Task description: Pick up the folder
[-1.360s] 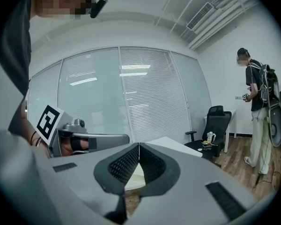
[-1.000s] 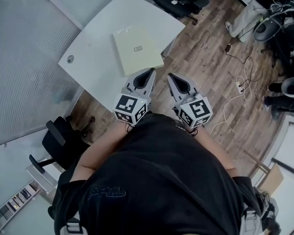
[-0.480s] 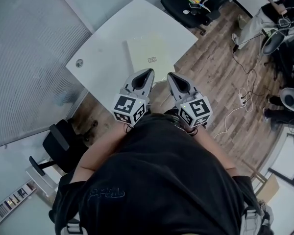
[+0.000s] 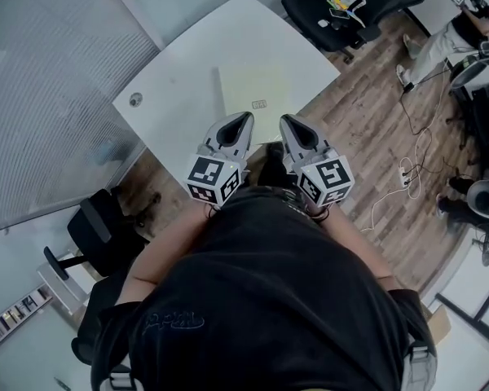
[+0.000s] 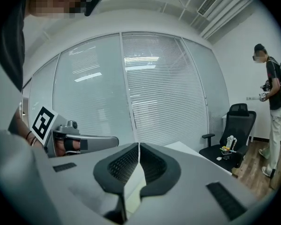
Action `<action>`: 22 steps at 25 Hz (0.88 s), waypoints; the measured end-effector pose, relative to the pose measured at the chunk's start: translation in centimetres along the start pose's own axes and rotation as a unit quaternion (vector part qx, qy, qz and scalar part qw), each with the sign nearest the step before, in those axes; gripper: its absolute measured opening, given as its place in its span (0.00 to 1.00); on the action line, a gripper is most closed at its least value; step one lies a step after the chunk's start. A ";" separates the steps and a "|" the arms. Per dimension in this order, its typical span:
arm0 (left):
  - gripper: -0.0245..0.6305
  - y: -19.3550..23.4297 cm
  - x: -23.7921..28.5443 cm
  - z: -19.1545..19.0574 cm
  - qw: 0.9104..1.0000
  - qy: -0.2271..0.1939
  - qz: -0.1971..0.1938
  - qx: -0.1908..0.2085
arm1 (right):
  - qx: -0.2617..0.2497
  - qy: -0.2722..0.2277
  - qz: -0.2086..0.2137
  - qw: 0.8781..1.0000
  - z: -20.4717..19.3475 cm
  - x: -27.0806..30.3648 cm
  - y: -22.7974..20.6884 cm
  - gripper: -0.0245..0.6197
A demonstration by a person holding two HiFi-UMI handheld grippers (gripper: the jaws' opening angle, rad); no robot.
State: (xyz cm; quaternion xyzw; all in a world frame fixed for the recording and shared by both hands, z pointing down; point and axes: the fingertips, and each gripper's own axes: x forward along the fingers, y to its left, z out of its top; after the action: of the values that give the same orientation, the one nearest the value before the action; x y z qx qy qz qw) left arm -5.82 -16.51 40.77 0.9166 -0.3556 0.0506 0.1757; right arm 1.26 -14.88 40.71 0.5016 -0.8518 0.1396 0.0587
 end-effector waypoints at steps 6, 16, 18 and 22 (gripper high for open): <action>0.06 1.9 1.9 -0.6 0.999 0.011 0.031 -0.016 | 0.015 0.012 0.017 1.000 -0.2 2.0 -3.1 0.08; 0.06 6.8 6.8 -4.4 0.993 0.063 0.089 -0.036 | 0.023 0.076 0.046 0.996 -4.4 6.6 -9.8 0.08; 0.06 7.5 7.4 -5.7 0.992 0.075 0.096 -0.039 | 0.021 0.093 0.050 0.994 -5.7 7.1 -10.8 0.08; 0.06 9.3 8.4 -8.0 0.988 0.098 0.110 -0.044 | 0.010 0.125 0.060 0.990 -8.4 8.4 -12.5 0.08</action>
State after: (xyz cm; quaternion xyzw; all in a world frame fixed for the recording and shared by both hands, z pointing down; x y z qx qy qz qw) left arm -5.52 -25.32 52.77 0.8538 -0.4374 0.1435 0.2432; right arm 7.66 -25.16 53.01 0.4287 -0.8649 0.2131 0.1508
